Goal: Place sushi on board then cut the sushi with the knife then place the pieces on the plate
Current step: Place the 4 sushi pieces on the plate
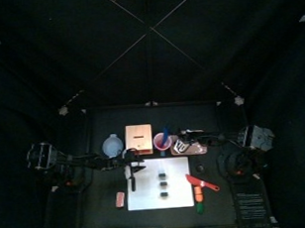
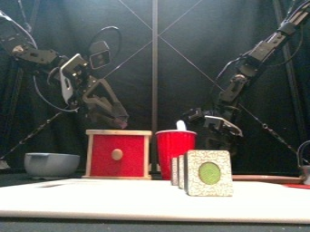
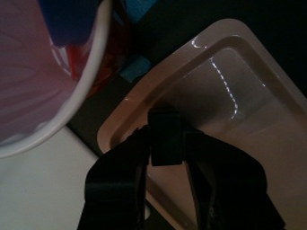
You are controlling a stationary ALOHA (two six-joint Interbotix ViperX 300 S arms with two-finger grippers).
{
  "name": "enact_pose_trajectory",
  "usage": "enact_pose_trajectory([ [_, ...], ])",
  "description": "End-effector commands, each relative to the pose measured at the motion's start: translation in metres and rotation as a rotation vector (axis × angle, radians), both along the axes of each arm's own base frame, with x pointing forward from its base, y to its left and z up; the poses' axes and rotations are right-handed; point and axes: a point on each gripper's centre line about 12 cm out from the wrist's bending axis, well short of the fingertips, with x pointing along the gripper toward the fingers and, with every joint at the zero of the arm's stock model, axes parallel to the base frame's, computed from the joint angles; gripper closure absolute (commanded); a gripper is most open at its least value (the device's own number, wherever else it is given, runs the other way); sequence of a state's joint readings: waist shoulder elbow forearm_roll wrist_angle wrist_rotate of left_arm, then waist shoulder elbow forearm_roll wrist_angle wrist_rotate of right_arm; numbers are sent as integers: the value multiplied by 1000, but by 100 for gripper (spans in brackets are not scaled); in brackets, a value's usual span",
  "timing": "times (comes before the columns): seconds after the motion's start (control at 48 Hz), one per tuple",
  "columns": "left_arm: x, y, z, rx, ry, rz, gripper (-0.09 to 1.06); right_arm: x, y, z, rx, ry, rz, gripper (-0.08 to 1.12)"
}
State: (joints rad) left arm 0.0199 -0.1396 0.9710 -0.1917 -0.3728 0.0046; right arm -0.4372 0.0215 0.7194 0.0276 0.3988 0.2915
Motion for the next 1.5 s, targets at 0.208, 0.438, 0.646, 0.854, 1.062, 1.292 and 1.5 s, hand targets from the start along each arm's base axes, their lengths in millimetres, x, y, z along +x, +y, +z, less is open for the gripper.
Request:
enact_pose_trajectory([
  [0.208, 2, 3, 4, 0, -17, 11, 21, 2, -2, 10, -17, -31, 1, 31],
  [0.438, 2, 3, 5, -1, -18, 12, 20, 1, -3, 21, -40, -47, 13, 18],
  [0.646, 4, 3, 7, -2, -25, 13, 21, -5, -1, 51, -74, -77, 25, 18],
  [0.854, 5, 3, 8, -4, -28, 13, 21, 10, 33, 78, -82, -124, 132, 18],
  [1.062, 5, 3, 8, -4, -28, 13, 21, 38, 98, 85, -86, -145, 347, 18],
  [1.292, 5, 3, 7, -5, -26, 15, 21, 55, 146, 74, -95, -116, 506, 18],
  [1.5, 5, 3, 7, -6, -26, 14, 21, 72, 150, 62, -99, -100, 525, 18],
])
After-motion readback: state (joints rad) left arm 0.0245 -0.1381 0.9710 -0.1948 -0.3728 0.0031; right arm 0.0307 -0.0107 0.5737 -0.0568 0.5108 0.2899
